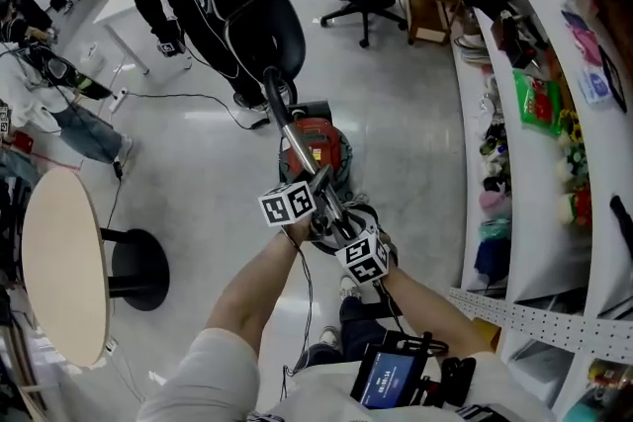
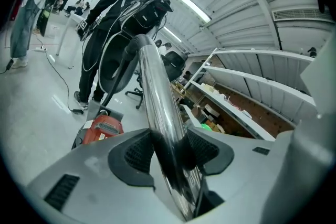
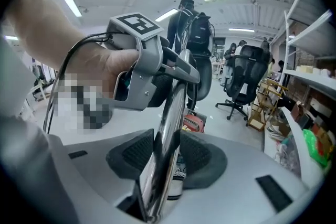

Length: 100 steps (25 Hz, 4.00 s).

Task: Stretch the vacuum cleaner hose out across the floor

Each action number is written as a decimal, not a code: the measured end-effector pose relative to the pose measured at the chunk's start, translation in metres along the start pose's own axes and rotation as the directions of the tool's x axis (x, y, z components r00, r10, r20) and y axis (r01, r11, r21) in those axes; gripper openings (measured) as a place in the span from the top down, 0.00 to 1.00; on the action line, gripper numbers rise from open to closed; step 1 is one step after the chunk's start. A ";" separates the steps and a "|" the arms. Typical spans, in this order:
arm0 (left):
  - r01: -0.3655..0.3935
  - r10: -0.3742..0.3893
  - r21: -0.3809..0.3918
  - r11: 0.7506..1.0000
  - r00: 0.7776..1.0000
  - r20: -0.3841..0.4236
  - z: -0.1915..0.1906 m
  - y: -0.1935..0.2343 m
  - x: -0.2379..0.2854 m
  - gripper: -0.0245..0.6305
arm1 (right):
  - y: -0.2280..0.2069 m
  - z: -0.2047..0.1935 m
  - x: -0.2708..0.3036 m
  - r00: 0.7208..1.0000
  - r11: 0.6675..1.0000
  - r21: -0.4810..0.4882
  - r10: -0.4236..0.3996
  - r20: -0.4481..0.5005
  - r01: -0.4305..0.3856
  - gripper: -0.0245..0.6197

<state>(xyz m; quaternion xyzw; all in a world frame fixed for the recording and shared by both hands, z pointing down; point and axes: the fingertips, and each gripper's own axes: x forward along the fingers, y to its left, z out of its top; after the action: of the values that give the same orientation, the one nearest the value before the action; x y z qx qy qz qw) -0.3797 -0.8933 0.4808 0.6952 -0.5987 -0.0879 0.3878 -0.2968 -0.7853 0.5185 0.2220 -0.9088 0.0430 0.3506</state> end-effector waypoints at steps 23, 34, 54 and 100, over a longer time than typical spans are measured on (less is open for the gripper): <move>-0.114 0.106 0.079 0.990 0.990 0.091 0.025 0.011 -0.091 0.67 | 0.069 0.032 -0.008 0.994 0.992 -0.076 0.105 0.031 -0.103 0.72; -0.107 0.093 0.123 0.987 0.989 0.115 0.007 -0.009 -0.169 0.67 | 0.138 0.028 -0.051 0.993 0.992 -0.085 0.101 0.053 -0.096 0.72; -0.056 0.006 0.323 0.945 0.988 0.154 -0.022 -0.071 -0.272 0.68 | 0.230 0.026 -0.122 0.979 0.985 -0.105 0.151 0.135 -0.137 0.68; 0.051 0.002 0.676 0.735 0.997 -0.076 -0.301 -0.215 -0.491 0.69 | 0.275 0.039 -0.388 0.720 0.816 0.141 0.396 0.570 -0.561 0.66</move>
<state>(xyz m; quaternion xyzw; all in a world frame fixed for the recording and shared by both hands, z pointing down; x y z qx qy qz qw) -0.1706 -0.3239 0.3803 0.7992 -0.5661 0.1558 0.1284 -0.1857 -0.4027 0.2559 0.0308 -0.9764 0.2112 0.0321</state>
